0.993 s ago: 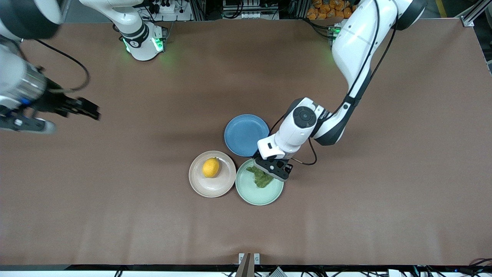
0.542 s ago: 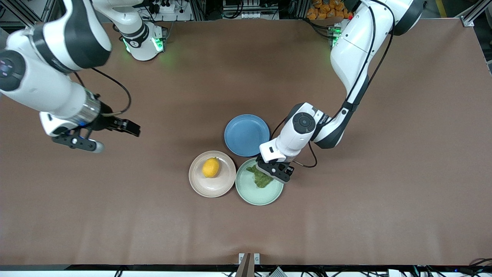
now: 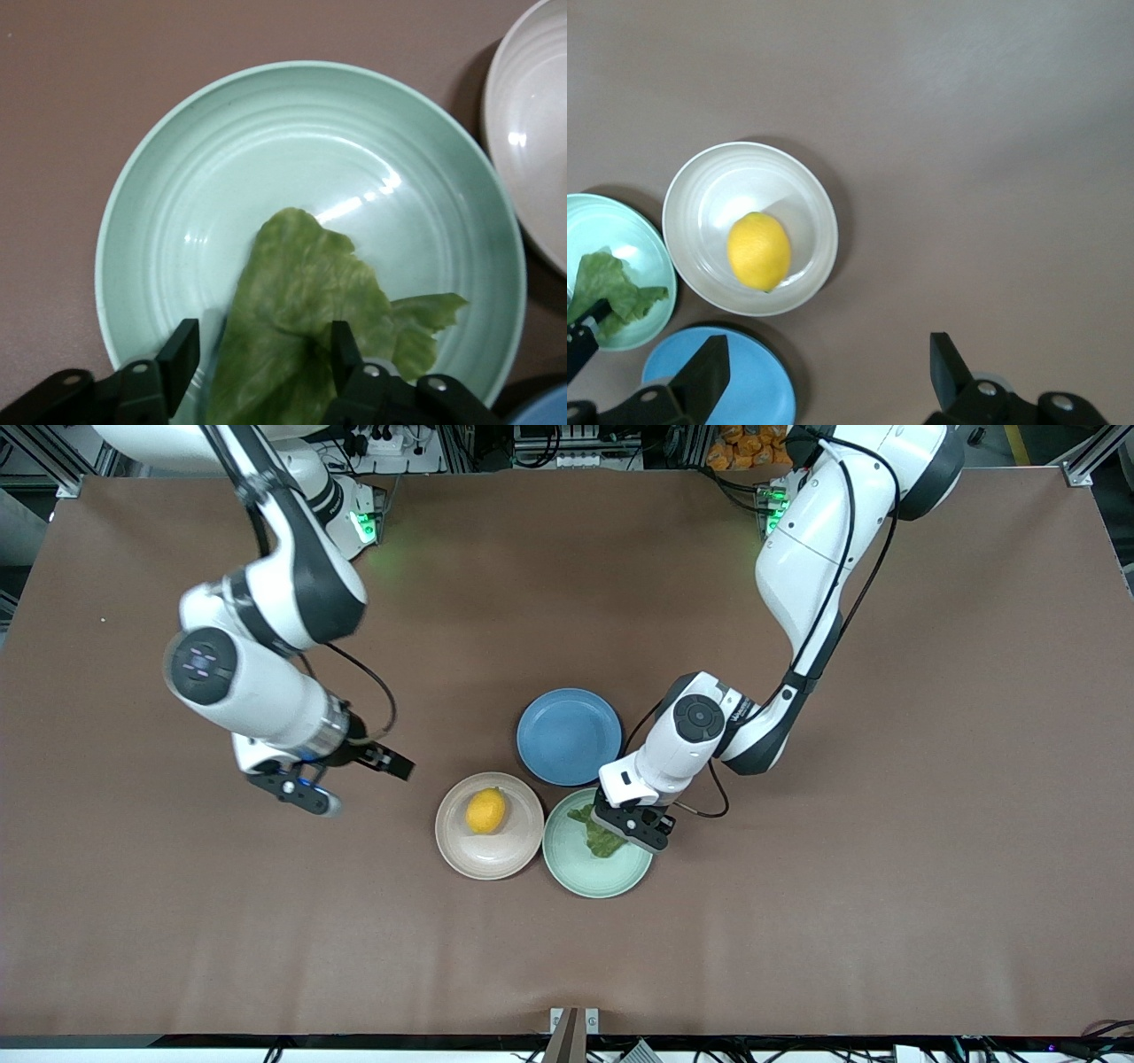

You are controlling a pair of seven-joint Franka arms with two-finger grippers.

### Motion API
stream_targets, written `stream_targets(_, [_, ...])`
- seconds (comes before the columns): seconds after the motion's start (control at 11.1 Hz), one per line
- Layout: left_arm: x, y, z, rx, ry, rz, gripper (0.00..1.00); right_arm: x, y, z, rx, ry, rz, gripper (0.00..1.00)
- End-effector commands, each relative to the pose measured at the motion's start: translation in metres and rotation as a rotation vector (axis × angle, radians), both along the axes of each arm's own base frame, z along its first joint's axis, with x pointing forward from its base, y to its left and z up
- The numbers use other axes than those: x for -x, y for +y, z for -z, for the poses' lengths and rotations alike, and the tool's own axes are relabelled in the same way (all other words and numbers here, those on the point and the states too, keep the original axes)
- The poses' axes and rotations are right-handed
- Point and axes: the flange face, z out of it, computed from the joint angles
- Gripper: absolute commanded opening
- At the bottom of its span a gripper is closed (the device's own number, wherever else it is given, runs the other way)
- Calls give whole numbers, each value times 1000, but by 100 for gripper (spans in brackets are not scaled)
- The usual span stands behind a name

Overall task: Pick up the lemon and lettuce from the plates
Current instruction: 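Lower the left gripper onto the lettuce while the right gripper reaches the lemon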

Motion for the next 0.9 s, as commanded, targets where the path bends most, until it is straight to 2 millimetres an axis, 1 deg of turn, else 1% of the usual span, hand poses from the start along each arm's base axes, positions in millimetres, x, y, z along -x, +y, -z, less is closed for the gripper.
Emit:
stream_targets(0.0, [-1, -6, 7, -27, -31, 26, 41, -1, 47, 47, -25, 4, 90, 100])
stream_targets(0.18, [-3, -5, 4, -24, -34, 19, 20, 0, 68, 77, -32, -8, 110, 100])
stream_targets(0.27, [-4, -5, 2, -22, -36, 18, 12, -3, 73, 95, -39, -17, 118, 100])
stream_targets(0.36, [-5, -3, -1, -22, -38, 17, 1, -4, 79, 111, -47, -29, 126, 100])
stream_targets(0.45, [-8, 0, -5, -25, -43, 17, 0, -4, 85, 125, -53, -36, 131, 100])
stream_targets(0.54, [-10, 3, -11, -26, -46, 13, 0, -6, 85, 138, -47, -35, 129, 100])
stream_targets(0.63, [-16, 11, -17, -28, -44, 1, 0, -6, 83, 149, -35, -31, 123, 100])
stream_targets(0.72, [-20, 17, -32, -38, -39, -7, 0, -7, 84, 157, -30, -43, 116, 100])
stream_targets(0.81, [-23, 21, -46, -48, -19, -17, 0, -6, 90, 163, -38, -55, 112, 100])
